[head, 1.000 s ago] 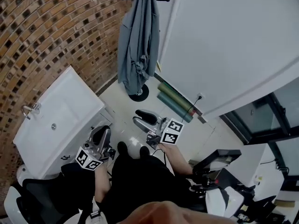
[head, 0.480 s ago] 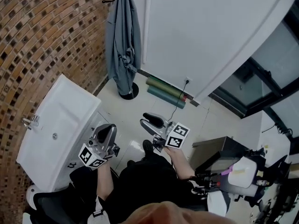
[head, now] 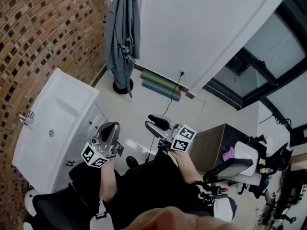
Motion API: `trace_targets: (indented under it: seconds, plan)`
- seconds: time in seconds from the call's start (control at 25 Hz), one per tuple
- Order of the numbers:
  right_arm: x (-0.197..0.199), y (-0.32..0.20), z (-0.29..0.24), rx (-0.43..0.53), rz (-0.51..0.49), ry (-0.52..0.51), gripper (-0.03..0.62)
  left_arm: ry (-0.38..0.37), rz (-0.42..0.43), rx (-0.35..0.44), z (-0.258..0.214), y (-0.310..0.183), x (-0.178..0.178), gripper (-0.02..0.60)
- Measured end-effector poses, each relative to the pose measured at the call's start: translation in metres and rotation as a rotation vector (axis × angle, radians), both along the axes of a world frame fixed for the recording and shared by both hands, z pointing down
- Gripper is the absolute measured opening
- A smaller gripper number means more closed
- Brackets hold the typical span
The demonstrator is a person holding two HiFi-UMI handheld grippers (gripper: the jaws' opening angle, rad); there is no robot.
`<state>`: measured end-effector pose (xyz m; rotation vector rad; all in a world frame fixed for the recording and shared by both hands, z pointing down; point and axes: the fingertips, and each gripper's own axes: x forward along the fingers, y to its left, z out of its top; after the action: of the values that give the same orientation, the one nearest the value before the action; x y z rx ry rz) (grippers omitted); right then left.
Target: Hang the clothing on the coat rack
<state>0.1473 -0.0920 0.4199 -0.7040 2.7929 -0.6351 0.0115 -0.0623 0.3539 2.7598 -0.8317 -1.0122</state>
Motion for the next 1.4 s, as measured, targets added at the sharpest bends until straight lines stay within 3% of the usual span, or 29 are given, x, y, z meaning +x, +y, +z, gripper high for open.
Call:
trace_targets:
  seconds: [0.2, 0.36, 0.68, 0.92, 1.16, 1.4]
  plan:
    - [-0.010, 0.011, -0.014, 0.027, -0.071, -0.003, 0.141, 0.000, -0.087, 0.004, -0.007, 0.015, -0.014, 0.003]
    - [0.015, 0.020, -0.021, 0.065, -0.076, 0.007, 0.134, -0.014, -0.114, -0.023, -0.002, 0.013, 0.005, 0.003]
    - [0.137, 0.020, -0.009, 0.013, 0.007, -0.060, 0.062, -0.072, 0.002, -0.049, -0.006, 0.019, 0.139, 0.003]
    - [0.188, 0.034, -0.003, 0.011, -0.036, -0.103, 0.026, -0.118, -0.018, -0.102, 0.005, 0.033, 0.199, 0.003]
    - [0.207, 0.039, 0.013, -0.008, -0.086, -0.124, 0.003, -0.179, -0.083, -0.135, 0.012, 0.051, 0.222, 0.003]
    - [0.195, 0.046, -0.011, 0.061, -0.096, -0.122, 0.003, -0.192, -0.125, -0.130, 0.010, 0.054, 0.210, 0.005]
